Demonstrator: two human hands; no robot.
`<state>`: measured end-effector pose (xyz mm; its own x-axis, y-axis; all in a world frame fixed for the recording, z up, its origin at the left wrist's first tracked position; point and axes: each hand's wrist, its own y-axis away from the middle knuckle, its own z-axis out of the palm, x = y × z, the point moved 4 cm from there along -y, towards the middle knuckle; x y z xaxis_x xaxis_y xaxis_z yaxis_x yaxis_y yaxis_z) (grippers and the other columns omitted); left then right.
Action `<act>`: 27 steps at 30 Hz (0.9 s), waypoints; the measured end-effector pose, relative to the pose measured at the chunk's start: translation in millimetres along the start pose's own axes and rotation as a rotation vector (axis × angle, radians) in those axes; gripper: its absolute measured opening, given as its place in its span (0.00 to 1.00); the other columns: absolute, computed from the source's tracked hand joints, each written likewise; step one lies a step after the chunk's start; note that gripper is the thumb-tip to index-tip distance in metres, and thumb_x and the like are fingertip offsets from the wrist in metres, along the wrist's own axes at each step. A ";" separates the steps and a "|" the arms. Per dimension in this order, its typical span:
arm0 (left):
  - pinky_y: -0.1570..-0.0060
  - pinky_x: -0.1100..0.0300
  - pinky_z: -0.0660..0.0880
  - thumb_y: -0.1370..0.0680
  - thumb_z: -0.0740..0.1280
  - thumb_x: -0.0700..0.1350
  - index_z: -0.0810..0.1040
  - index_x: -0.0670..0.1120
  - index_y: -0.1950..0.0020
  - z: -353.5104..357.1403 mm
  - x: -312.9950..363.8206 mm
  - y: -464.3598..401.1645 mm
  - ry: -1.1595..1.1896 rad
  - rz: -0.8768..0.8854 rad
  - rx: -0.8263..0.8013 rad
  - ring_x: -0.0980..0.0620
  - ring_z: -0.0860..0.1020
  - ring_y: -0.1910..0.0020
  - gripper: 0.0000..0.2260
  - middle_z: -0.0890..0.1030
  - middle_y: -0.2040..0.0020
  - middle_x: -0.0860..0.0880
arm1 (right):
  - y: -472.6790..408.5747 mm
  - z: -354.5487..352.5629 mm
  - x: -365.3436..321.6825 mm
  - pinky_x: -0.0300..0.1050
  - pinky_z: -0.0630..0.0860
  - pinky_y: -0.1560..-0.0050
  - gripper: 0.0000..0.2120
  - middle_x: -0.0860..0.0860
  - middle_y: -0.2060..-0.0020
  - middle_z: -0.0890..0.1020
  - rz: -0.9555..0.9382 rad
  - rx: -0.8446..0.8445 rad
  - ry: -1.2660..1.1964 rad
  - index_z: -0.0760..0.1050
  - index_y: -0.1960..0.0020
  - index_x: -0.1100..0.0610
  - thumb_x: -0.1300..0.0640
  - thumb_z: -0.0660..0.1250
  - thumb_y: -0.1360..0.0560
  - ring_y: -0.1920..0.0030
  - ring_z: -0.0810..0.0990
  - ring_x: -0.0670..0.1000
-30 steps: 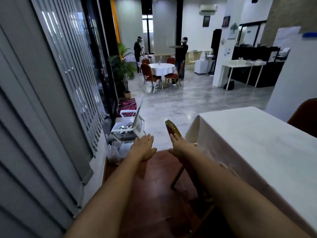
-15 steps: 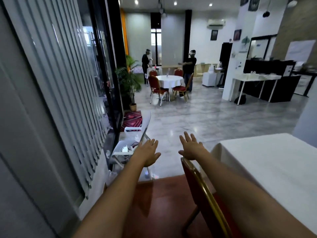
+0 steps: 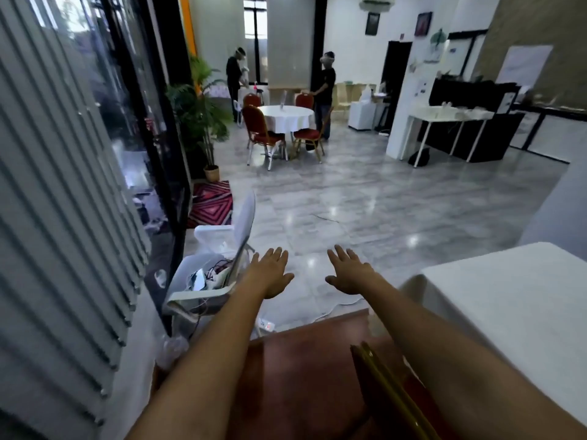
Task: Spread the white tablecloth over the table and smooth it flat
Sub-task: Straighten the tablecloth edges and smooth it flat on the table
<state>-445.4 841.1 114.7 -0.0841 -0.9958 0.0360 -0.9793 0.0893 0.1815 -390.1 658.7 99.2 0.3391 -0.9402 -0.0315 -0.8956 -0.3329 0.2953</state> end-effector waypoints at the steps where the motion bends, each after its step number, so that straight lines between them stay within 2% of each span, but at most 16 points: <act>1: 0.23 0.46 0.47 0.17 0.50 0.55 0.44 0.43 0.21 1.1 -6.7 -22.5 -0.003 0.035 -0.002 0.46 0.46 0.21 0.29 0.45 0.20 0.44 | -15.4 -0.6 8.2 0.62 0.56 0.27 0.35 0.49 0.22 0.38 0.038 -0.003 -0.025 0.38 0.21 0.52 0.45 0.54 0.19 0.21 0.41 0.55; 5: 0.24 0.47 0.45 0.16 0.48 0.54 0.44 0.43 0.21 -2.3 -28.6 -106.0 -0.076 0.139 -0.045 0.46 0.45 0.21 0.28 0.45 0.20 0.45 | -59.8 1.3 43.7 0.61 0.54 0.26 0.35 0.50 0.21 0.40 0.233 -0.050 -0.112 0.39 0.21 0.53 0.45 0.55 0.19 0.21 0.43 0.55; 8: 0.24 0.46 0.45 0.16 0.48 0.54 0.45 0.43 0.21 -12.0 -12.8 -157.3 -0.119 0.229 -0.050 0.46 0.46 0.21 0.28 0.47 0.20 0.44 | -81.1 2.7 64.8 0.61 0.54 0.25 0.35 0.51 0.21 0.40 0.330 -0.060 -0.198 0.39 0.21 0.53 0.44 0.55 0.19 0.21 0.43 0.56; 11: 0.24 0.48 0.44 0.16 0.48 0.54 0.45 0.43 0.21 -15.9 39.7 -204.6 -0.067 0.457 -0.095 0.47 0.45 0.21 0.28 0.46 0.20 0.45 | -88.5 2.2 98.3 0.60 0.54 0.25 0.35 0.53 0.21 0.43 0.444 -0.034 -0.256 0.42 0.21 0.54 0.44 0.56 0.20 0.21 0.45 0.57; 14: 0.23 0.48 0.43 0.16 0.48 0.54 0.44 0.44 0.21 -11.1 94.1 -238.6 -0.117 0.649 -0.155 0.48 0.45 0.21 0.28 0.46 0.20 0.46 | -82.6 11.8 146.5 0.60 0.54 0.25 0.35 0.53 0.21 0.46 0.608 -0.018 -0.307 0.45 0.21 0.55 0.46 0.57 0.20 0.22 0.47 0.57; 17: 0.23 0.47 0.44 0.16 0.49 0.54 0.45 0.43 0.21 -5.9 141.0 -280.0 -0.173 0.755 -0.183 0.47 0.46 0.21 0.28 0.47 0.20 0.45 | -71.8 24.1 203.8 0.62 0.58 0.28 0.32 0.52 0.21 0.49 0.804 0.005 -0.353 0.48 0.22 0.54 0.47 0.56 0.20 0.22 0.51 0.56; 21: 0.23 0.49 0.44 0.16 0.49 0.54 0.44 0.44 0.21 10.3 214.9 -325.0 -0.217 0.951 -0.213 0.49 0.45 0.21 0.27 0.47 0.20 0.46 | -67.5 46.4 284.9 0.63 0.57 0.28 0.30 0.53 0.22 0.50 1.038 -0.014 -0.414 0.50 0.22 0.57 0.47 0.56 0.19 0.22 0.50 0.57; 24: 0.24 0.49 0.45 0.17 0.50 0.53 0.45 0.45 0.21 21.7 237.0 -348.0 -0.320 1.097 -0.258 0.49 0.46 0.21 0.27 0.47 0.20 0.47 | -81.5 56.8 316.8 0.62 0.56 0.27 0.31 0.54 0.21 0.50 1.123 -0.021 -0.496 0.50 0.22 0.57 0.47 0.56 0.20 0.22 0.49 0.57; 27: 0.23 0.49 0.46 0.17 0.50 0.54 0.46 0.45 0.21 11.4 251.1 -399.8 -0.337 1.106 -0.251 0.50 0.47 0.21 0.28 0.49 0.20 0.48 | -111.3 60.5 338.1 0.62 0.56 0.27 0.31 0.54 0.22 0.50 1.172 -0.012 -0.552 0.51 0.22 0.56 0.46 0.57 0.20 0.22 0.49 0.57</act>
<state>-77.1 555.1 40.0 -0.9443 -0.3266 0.0404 -0.2836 0.8699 0.4034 -193.2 373.5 -2.1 -0.8065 -0.5754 -0.1359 -0.5724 0.7023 0.4233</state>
